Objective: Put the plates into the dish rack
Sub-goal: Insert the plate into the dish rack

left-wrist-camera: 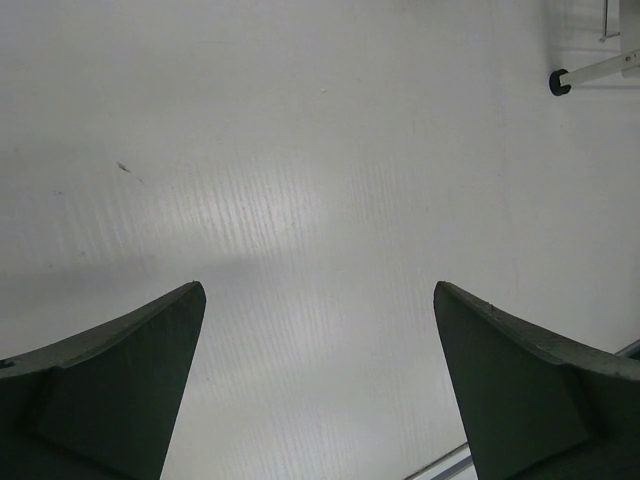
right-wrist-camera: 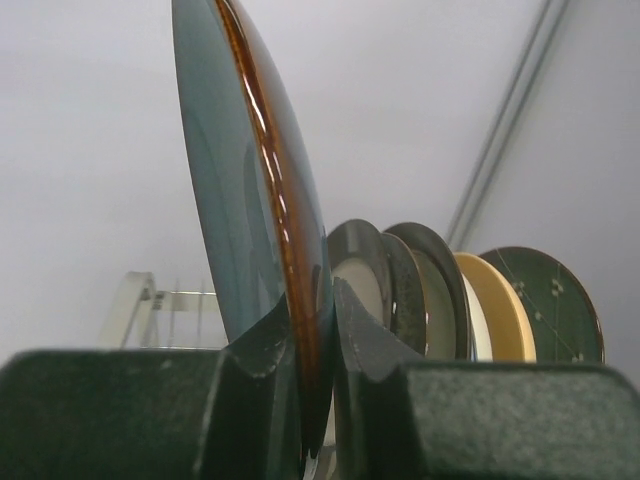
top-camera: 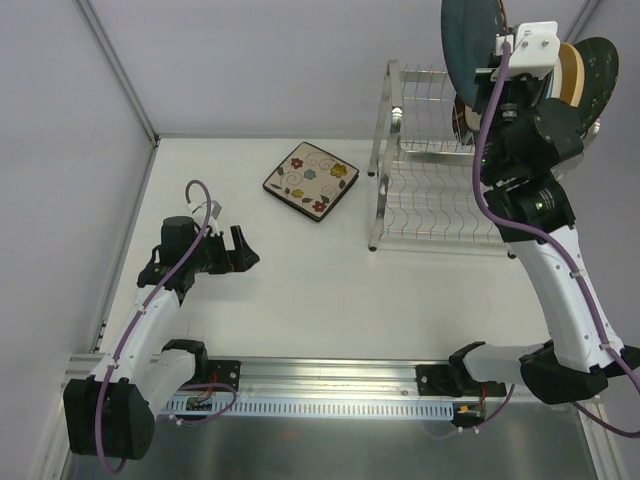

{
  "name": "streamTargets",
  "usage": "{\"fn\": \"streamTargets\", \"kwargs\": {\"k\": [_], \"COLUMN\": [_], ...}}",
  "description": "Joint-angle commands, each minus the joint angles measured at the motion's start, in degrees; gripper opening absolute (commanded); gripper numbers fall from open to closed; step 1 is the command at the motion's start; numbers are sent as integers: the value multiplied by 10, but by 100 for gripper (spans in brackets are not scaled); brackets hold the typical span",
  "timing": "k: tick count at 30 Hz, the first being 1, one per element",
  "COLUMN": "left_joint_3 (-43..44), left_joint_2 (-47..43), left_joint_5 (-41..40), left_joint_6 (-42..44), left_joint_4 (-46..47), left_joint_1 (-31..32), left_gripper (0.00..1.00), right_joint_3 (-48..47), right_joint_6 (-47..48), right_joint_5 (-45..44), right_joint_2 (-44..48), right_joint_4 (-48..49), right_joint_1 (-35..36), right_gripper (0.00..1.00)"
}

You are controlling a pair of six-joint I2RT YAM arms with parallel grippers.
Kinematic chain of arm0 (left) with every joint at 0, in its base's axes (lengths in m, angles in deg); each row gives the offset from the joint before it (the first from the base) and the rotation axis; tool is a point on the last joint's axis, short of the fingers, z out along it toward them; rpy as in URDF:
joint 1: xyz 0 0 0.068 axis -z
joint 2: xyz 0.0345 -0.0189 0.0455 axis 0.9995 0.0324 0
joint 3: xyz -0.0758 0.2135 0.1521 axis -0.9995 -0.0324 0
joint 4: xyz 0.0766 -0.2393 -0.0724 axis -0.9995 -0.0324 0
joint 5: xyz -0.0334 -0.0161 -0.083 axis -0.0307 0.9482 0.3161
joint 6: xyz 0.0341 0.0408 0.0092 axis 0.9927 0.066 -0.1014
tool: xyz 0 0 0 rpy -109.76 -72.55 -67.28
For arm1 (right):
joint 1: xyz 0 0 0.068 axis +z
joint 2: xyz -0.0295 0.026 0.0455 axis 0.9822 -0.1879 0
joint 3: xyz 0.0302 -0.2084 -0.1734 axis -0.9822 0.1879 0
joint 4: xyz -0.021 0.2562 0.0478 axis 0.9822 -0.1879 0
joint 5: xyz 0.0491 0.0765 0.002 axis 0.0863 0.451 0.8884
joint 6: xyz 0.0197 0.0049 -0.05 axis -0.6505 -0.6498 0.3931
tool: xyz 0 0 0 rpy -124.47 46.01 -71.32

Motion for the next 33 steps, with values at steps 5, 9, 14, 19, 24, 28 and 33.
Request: {"fn": "streamTargets", "kwargs": {"k": [5,9,14,19,24,28,33], "left_joint_3": [16,16,15,16,15,15,16], "left_joint_2": [-7,-6,-4,-2,-5,-4,-5], "left_joint_5": [-1,0,4,9,9,13,14], "left_joint_6": [0,-3,-5,-6,-7,-7,-7], "left_joint_4": [3,3,3,3,3,3,3], "left_joint_1": [-13,-16,-22,-27,-33,-32,-32], "left_gripper": [99,99,99,99,99,99,99], "right_joint_3": [-24,-5,0,20,35,44,55], "right_joint_6": [-70,-76,-110,-115,-125,-134,-141], "right_joint_5": [-19,-37,-39,-48,-46,-46,-48], "right_joint_2": [-16,-30,-43,-48,-54,-58,-63], "right_joint_4": [132,147,120,123,117,110,103], "right_joint_1": [-60,-71,-91,-98,-105,-112,-117], "right_gripper": [1,1,1,1,1,1,1]}}
